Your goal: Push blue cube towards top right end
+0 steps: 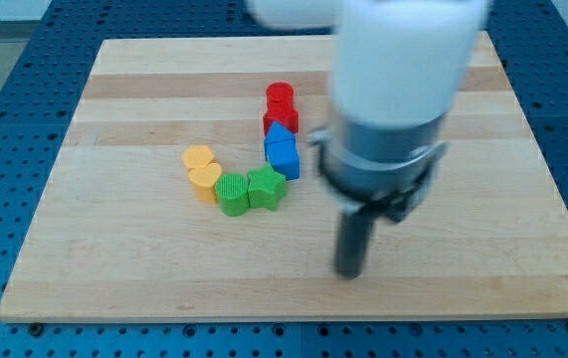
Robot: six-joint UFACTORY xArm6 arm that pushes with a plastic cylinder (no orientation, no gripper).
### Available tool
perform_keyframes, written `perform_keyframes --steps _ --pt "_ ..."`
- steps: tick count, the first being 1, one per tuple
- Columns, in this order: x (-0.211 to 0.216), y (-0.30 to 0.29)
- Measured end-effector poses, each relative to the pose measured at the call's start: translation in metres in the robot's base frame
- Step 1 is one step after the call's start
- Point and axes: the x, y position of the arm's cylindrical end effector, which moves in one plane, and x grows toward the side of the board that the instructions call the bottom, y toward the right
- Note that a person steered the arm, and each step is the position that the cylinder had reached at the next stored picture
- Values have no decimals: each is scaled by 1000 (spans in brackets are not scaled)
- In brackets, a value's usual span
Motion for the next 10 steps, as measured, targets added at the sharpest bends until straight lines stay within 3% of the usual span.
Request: perform_keyframes --steps 1,3,4,10 --pt "6 -91" --pt "-105 -238" --pt "-128 -233" --pt "-141 0"
